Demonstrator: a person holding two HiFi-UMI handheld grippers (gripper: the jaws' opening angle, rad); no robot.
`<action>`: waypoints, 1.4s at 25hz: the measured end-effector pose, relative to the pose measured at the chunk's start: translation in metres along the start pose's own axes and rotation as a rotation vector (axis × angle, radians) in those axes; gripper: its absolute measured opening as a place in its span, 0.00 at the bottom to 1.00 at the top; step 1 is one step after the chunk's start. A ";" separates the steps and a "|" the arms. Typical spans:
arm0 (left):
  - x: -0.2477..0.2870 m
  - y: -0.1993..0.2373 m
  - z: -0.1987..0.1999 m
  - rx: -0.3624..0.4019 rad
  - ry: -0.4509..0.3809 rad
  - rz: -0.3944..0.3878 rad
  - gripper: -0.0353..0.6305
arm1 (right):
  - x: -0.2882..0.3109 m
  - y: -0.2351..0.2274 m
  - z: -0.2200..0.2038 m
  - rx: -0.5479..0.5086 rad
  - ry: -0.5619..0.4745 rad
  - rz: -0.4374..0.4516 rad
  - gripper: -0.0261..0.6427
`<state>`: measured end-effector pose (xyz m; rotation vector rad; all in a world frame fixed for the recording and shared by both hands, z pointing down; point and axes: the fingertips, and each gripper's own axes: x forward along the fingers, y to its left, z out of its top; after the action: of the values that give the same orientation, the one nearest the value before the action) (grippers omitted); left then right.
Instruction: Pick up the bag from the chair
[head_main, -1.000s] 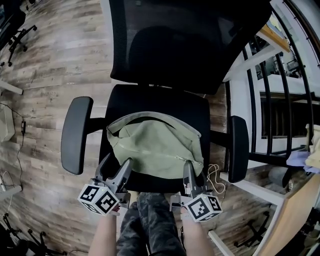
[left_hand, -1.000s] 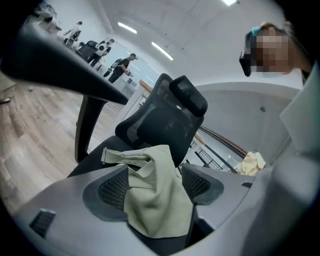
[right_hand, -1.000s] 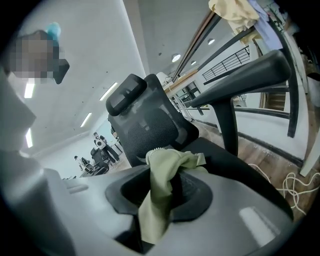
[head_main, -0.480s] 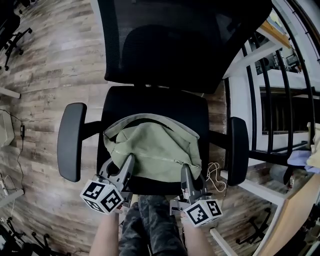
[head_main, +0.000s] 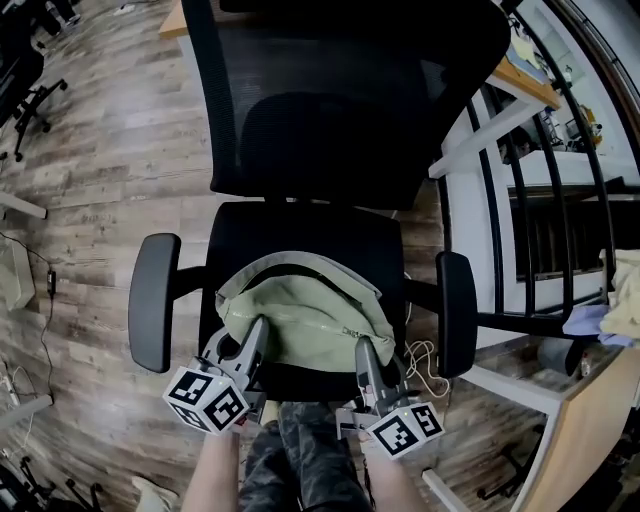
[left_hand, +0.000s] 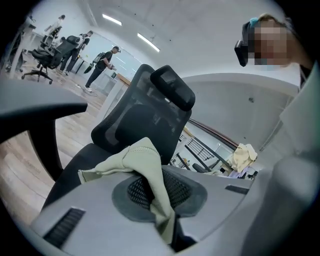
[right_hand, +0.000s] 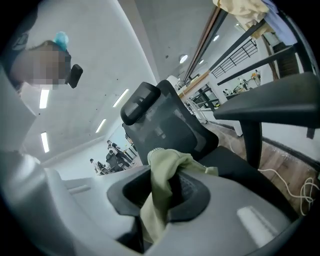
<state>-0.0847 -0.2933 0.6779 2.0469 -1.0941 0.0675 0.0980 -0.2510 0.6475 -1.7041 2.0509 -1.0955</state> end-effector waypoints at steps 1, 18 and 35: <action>-0.001 -0.003 0.001 0.005 0.006 -0.002 0.08 | 0.000 0.003 0.003 -0.003 0.003 0.008 0.16; -0.031 -0.063 0.070 0.081 -0.028 -0.068 0.08 | -0.016 0.076 0.069 -0.037 0.032 0.145 0.15; -0.075 -0.125 0.149 0.110 -0.129 -0.144 0.08 | -0.045 0.154 0.141 -0.085 0.001 0.255 0.15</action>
<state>-0.0861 -0.3031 0.4694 2.2489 -1.0371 -0.0803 0.0860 -0.2582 0.4341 -1.4264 2.2680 -0.9397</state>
